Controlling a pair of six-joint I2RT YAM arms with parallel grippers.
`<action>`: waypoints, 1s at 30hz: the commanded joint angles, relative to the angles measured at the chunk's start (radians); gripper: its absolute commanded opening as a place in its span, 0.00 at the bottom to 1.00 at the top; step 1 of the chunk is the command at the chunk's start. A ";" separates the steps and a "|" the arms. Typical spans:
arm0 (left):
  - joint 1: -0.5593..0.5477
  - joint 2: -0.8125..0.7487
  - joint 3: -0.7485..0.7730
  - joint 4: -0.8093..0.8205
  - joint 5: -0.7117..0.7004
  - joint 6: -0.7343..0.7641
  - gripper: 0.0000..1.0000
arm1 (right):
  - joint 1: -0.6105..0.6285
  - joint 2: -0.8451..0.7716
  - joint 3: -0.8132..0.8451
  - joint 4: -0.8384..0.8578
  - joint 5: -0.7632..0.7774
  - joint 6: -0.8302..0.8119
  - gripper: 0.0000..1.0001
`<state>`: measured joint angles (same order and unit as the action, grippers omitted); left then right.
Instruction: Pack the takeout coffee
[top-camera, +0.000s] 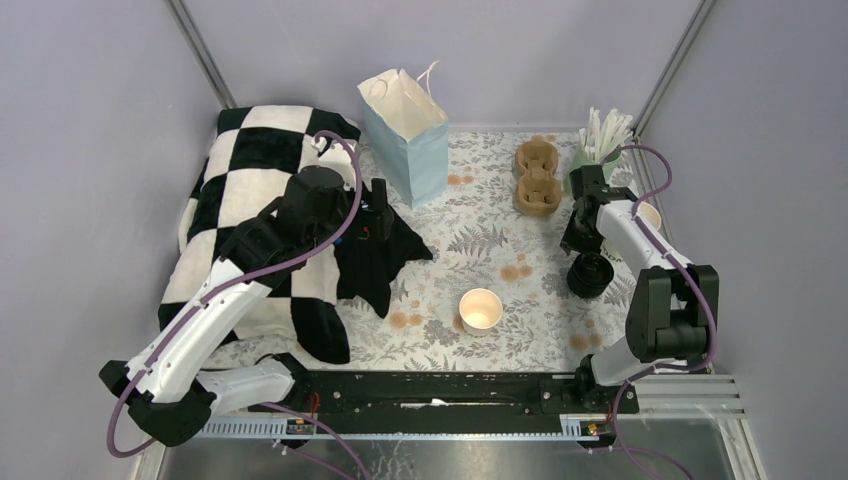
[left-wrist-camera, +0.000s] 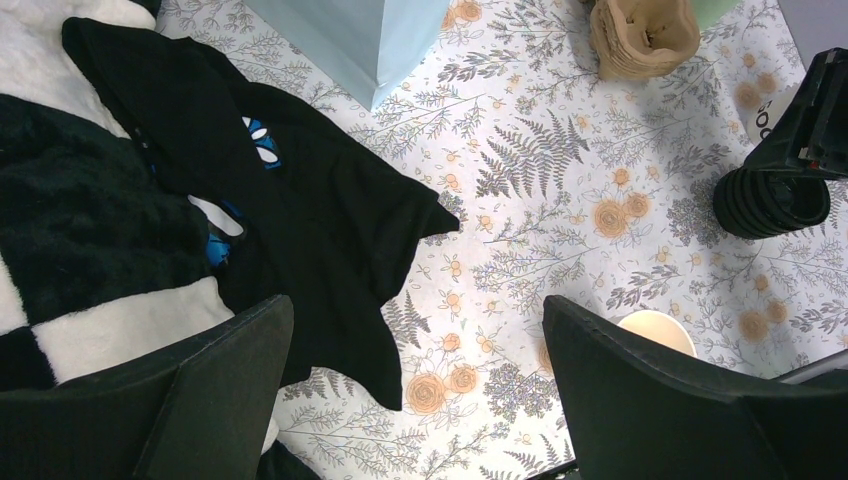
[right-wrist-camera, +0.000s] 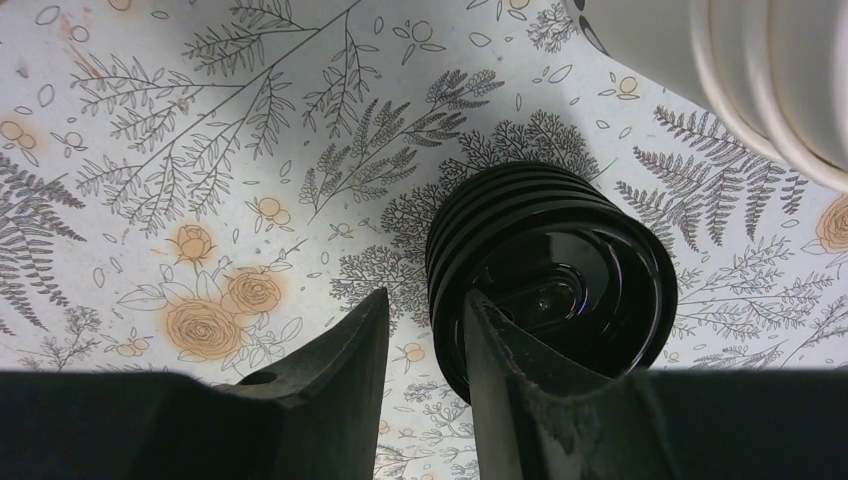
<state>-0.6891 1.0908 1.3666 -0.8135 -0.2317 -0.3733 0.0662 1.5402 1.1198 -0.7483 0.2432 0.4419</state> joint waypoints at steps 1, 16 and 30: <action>-0.003 0.000 0.033 0.041 0.010 0.012 0.99 | -0.003 -0.010 -0.012 0.002 0.010 0.012 0.40; -0.004 0.006 0.035 0.041 0.022 0.013 0.99 | -0.003 -0.053 -0.033 -0.015 0.025 0.001 0.36; -0.003 0.000 0.032 0.040 0.028 0.014 0.99 | -0.003 -0.058 -0.050 -0.010 0.031 -0.005 0.30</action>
<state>-0.6891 1.1007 1.3666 -0.8135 -0.2119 -0.3702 0.0662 1.5169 1.0798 -0.7502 0.2455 0.4412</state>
